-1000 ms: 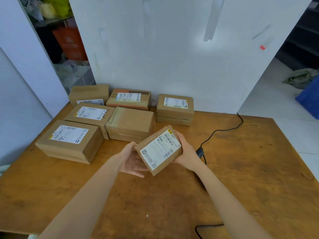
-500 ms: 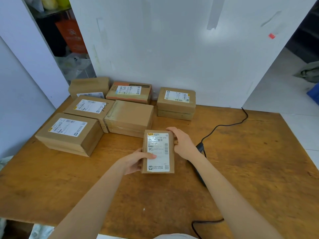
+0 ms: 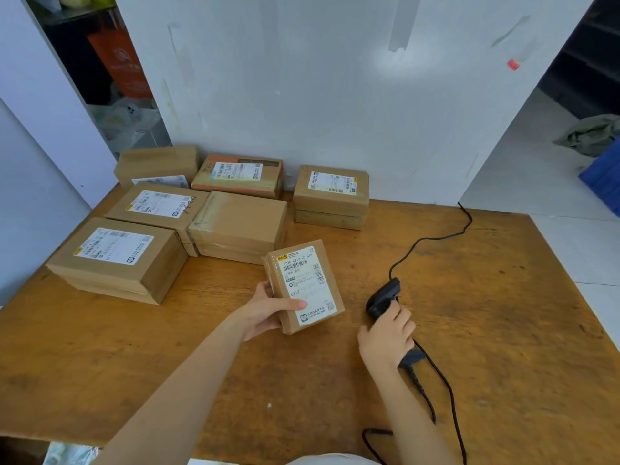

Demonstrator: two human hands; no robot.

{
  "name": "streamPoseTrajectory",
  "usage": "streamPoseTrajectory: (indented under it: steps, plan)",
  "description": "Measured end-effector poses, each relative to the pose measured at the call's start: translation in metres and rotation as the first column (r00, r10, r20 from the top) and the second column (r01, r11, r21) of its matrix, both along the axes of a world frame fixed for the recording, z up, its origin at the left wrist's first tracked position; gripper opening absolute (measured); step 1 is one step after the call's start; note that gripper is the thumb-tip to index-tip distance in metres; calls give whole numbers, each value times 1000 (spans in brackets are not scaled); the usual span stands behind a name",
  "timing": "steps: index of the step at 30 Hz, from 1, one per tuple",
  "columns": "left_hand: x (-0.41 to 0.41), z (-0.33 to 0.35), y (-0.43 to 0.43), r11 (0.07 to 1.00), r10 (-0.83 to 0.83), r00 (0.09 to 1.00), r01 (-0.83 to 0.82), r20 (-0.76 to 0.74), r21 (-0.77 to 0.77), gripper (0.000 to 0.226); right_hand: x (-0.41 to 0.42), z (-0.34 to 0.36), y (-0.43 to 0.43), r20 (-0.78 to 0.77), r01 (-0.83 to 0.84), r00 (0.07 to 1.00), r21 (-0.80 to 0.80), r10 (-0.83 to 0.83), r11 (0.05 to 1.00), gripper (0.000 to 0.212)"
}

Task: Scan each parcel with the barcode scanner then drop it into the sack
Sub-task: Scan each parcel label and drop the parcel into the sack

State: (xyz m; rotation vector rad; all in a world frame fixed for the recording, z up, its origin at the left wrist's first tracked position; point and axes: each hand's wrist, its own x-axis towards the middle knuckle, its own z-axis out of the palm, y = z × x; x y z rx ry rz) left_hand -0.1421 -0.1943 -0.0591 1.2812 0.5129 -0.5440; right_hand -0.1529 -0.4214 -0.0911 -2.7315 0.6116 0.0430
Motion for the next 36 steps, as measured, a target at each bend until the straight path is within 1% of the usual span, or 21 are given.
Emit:
streamPoseTrajectory:
  steps: [2, 4, 5, 6, 7, 8, 9, 11, 12, 13, 15, 16, 17, 19, 20, 21, 24, 26, 29, 32, 36]
  plan:
    - [-2, -1, -1, 1000, 5, 1000, -5, -1, 9, 132, 1, -6, -8, -21, 32, 999, -2, -32, 999, 69]
    - [-3, -2, -1, 1000, 22, 1000, -22, -1, 9, 125, 6, -8, -16, -41, 24, 999, 27, -23, 999, 64]
    - [-4, -3, -1, 999, 29, 1000, -29, 2, 12, 122, 8, -7, -19, -45, 7, 999, 68, -4, 998, 62]
    - [-4, -3, -1, 999, 36, 999, -36, 5, 17, 121, 11, -4, -22, -31, -16, 999, 147, 20, 989, 61]
    - [-4, -4, -1, 999, 43, 999, -43, 9, 23, 120, 12, 1, -24, -1, -41, 999, 271, 43, 962, 60]
    - [-4, -4, 0, 998, 53, 999, -53, 12, 28, 121, 12, 10, -25, 37, -65, 998, 417, 55, 906, 57]
    - [-5, -5, 1, 997, 64, 998, -64, 16, 30, 122, 9, 21, -25, 70, -87, 996, 558, 57, 825, 51]
    - [-6, -6, 2, 997, 73, 997, -74, 25, 33, 126, 0, 48, -23, 131, -160, 987, 767, 92, 622, 31]
    - [-6, -6, 2, 997, 70, 997, -71, 31, 41, 129, -7, 61, -22, 161, -215, 976, 814, 146, 539, 22]
    - [-6, -6, 2, 997, 64, 997, -66, 36, 49, 131, -16, 72, -20, 195, -282, 955, 832, 224, 478, 20]
    - [-7, -8, -1, 996, 55, 997, -58, 46, 62, 132, -32, 91, -13, 252, -394, 897, 827, 363, 401, 31]
    - [-7, -9, -4, 996, 50, 997, -54, 54, 66, 133, -39, 99, -9, 267, -427, 874, 820, 405, 382, 33]
    - [-7, -10, -7, 997, 45, 997, -49, 64, 66, 133, -44, 105, -5, 274, -449, 857, 813, 437, 371, 31]
    - [-7, -9, -12, 997, 39, 996, -44, 85, 62, 132, -50, 111, 2, 264, -475, 832, 793, 488, 381, 21]
    - [-7, -8, -15, 997, 36, 995, -42, 97, 58, 131, -51, 112, 4, 255, -479, 825, 787, 504, 387, 22]
    - [-6, -7, -17, 998, 33, 993, -39, 110, 53, 129, -52, 112, 6, 244, -474, 826, 788, 508, 392, 27]
    - [-4, -4, -20, 998, 29, 989, -37, 144, 52, 127, -54, 112, 9, 228, -455, 845, 783, 484, 425, 56]
    - [-3, -2, -22, 997, 32, 987, -42, 155, 59, 127, -55, 112, 10, 235, -454, 854, 774, 465, 442, 68]
    - [-2, -1, -22, 996, 41, 986, -53, 161, 69, 126, -55, 109, 12, 221, -437, 862, 779, 456, 449, 69]
    - [-1, -3, -23, 996, 46, 986, -58, 163, 72, 117, -57, 109, 13, 217, -426, 871, 782, 441, 456, 70]
    - [0, -4, -23, 996, 38, 987, -51, 153, 77, 110, -58, 110, 17, 239, -436, 871, 779, 429, 450, 70]
